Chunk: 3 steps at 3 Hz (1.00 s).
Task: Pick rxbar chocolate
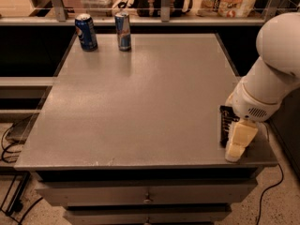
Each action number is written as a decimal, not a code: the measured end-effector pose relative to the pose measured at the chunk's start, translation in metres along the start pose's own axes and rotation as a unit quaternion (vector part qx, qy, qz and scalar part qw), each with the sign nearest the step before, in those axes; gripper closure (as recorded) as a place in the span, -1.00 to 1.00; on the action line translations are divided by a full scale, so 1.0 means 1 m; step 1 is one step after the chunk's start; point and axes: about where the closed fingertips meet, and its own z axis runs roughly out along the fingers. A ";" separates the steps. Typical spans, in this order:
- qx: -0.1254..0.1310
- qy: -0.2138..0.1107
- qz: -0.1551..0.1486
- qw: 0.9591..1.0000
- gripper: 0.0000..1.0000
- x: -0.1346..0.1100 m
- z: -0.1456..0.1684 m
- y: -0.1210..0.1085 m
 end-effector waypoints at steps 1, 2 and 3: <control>-0.010 -0.001 -0.002 1.000 -0.19 0.000 0.005 0.003; -0.010 -0.001 -0.002 1.000 0.28 -0.001 -0.004 0.002; -0.010 -0.001 -0.002 1.000 0.76 -0.002 -0.012 0.001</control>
Offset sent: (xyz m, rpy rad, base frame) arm 0.0017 -0.0011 0.0053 0.0340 0.0212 -0.0080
